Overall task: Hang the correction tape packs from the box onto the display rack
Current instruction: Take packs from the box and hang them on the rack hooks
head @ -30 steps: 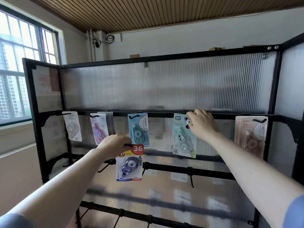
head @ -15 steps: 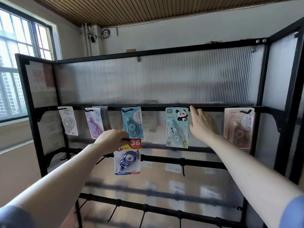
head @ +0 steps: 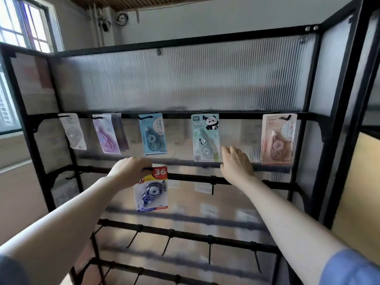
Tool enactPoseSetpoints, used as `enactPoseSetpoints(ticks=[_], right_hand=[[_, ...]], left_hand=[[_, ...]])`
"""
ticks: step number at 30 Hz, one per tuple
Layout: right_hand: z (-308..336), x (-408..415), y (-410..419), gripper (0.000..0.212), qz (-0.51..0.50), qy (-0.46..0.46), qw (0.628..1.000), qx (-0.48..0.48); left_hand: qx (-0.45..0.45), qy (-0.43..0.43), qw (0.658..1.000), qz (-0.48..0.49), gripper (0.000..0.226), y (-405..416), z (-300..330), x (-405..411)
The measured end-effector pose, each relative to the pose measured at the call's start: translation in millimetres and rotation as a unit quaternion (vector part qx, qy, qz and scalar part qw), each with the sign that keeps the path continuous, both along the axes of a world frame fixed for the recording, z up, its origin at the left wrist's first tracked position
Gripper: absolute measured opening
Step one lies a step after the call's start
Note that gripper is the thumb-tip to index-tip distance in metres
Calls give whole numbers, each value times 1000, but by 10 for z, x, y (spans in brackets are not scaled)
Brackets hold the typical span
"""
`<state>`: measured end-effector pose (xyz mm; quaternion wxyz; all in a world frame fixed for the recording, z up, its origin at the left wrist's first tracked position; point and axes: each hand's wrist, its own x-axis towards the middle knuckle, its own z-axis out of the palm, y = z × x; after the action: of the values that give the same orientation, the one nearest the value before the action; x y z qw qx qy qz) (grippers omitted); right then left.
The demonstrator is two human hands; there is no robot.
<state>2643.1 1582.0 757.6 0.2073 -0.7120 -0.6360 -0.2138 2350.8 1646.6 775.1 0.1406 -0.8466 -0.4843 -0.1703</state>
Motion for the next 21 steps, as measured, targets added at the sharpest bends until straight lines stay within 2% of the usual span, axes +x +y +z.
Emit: enactPoseSetpoints(ticks=[7, 11, 16, 21], right_hand=[[-90, -207, 47, 36, 13, 7, 1000, -21], [-106, -474, 156, 43, 13, -5, 999, -34], [-187, -915, 391, 29, 16, -10, 998, -56], [-302, -1535, 765, 38, -2, -11, 997, -78]], left_hand=[[-2, -3, 1000, 18, 22, -22, -16, -205], [-8, -2, 1000, 27, 23, 50, -28, -435], [-38, -23, 999, 5, 22, 247, -101, -843], [-67, -26, 997, -12, 20, 675, -240, -1413]])
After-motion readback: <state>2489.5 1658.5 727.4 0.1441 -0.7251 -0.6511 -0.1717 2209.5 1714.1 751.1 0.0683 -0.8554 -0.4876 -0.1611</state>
